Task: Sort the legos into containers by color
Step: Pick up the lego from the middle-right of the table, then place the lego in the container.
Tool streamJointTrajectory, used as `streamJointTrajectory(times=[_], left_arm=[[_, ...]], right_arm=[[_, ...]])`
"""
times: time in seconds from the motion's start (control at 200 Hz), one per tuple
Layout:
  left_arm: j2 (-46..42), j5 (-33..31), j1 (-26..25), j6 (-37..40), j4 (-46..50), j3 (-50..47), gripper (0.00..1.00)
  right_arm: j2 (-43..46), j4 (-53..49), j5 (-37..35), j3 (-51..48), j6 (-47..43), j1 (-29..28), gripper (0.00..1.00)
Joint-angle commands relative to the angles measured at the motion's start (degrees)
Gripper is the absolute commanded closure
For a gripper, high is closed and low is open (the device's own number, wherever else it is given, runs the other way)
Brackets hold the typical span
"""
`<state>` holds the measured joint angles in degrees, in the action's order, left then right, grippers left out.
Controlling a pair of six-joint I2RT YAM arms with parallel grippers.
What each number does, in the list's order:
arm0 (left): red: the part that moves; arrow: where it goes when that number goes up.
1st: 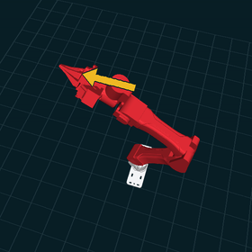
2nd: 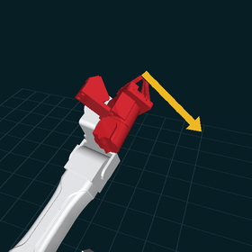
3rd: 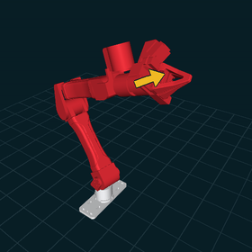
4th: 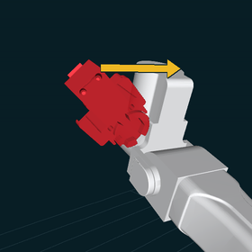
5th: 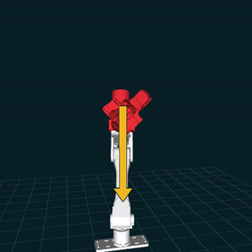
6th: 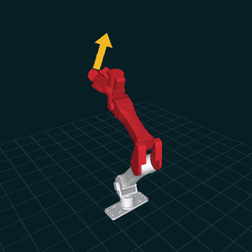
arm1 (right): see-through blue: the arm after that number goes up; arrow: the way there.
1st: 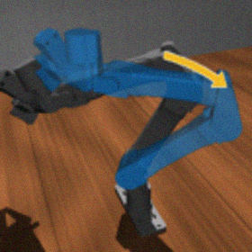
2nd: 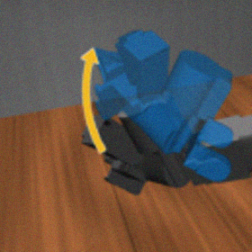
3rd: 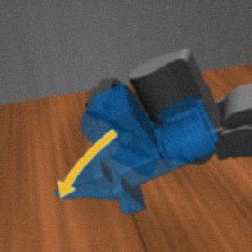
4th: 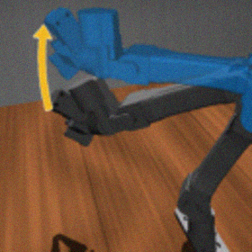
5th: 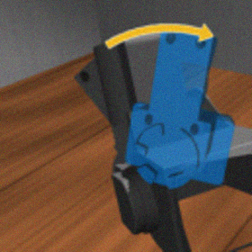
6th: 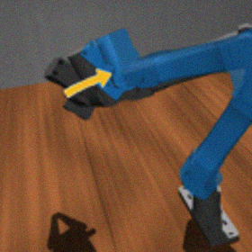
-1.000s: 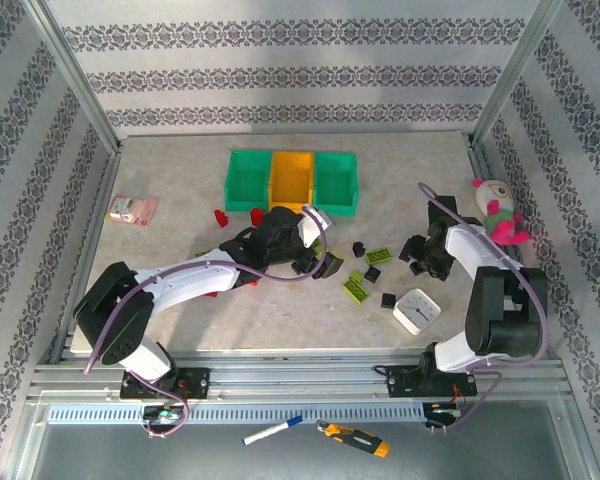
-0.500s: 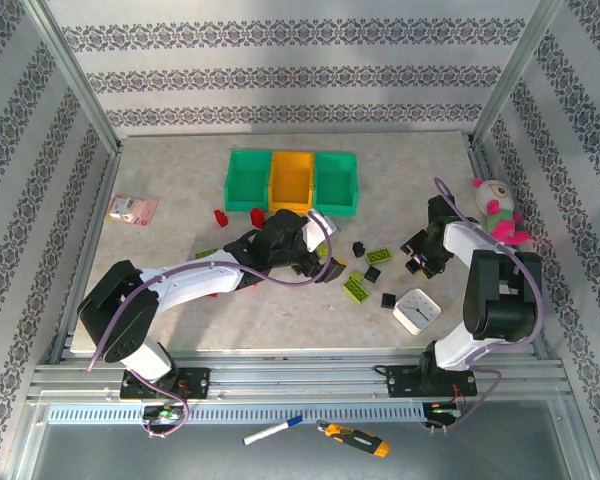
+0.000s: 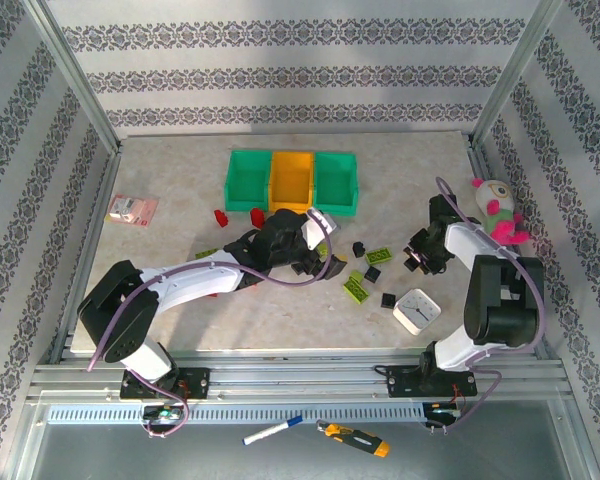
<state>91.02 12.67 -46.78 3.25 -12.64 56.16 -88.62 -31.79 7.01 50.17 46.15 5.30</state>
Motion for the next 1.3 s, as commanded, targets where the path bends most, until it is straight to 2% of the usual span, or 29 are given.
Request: streamJointTrajectory(times=[0.0,0.24,0.425,0.665,0.804,0.869,0.929,1.024,1.119,1.224,1.294], left_arm=[[-2.2,-3.9,-0.9,-1.5,-4.2,-2.2,0.01],[-6.6,-10.8,-0.9,-3.2,-5.4,-6.8,0.01],[-9.0,-12.5,-0.9,-4.2,-4.1,-8.4,0.01],[-11.0,-15.1,-0.9,-6.8,-3.7,-9.8,0.01],[-11.9,-18.0,-0.9,-10.2,0.2,-9.2,0.01],[-12.4,-23.3,-0.9,-15.0,2.7,-8.8,0.01],[-12.5,-29.7,-0.5,-22.2,6.9,-7.8,0.01],[-12.3,-35.1,1.1,-31.1,14.9,-5.5,0.01],[-11.8,-36.5,3.3,-37.0,21.4,-3.8,0.01],[-11.3,-40.1,5.9,-44.0,30.9,-1.6,0.01],[-11.2,-39.4,8.8,-47.5,35.7,-0.6,0.01]], right_arm=[[2.3,-1.3,1.6,3.0,-3.8,-1.6,0.65],[0.0,1.5,1.0,14.0,-6.0,-10.9,0.64],[-8.2,6.7,-0.1,24.8,-7.4,-17.9,0.64],[-21.0,8.7,-4.4,38.0,-13.9,-22.4,0.66],[-25.6,11.0,-5.9,41.5,-14.8,-23.0,0.61],[-26.9,11.1,-5.7,43.3,-15.4,-23.1,0.55],[-27.2,10.7,-5.2,44.8,-16.1,-23.1,0.43],[-25.6,10.6,-3.4,45.6,-16.9,-23.0,0.27],[-22.0,12.0,-0.4,43.7,-18.8,-23.1,0.14],[-17.0,14.6,4.3,39.8,-21.1,-23.4,0.07],[-13.3,16.6,8.2,36.1,-23.1,-24.0,0.04]])
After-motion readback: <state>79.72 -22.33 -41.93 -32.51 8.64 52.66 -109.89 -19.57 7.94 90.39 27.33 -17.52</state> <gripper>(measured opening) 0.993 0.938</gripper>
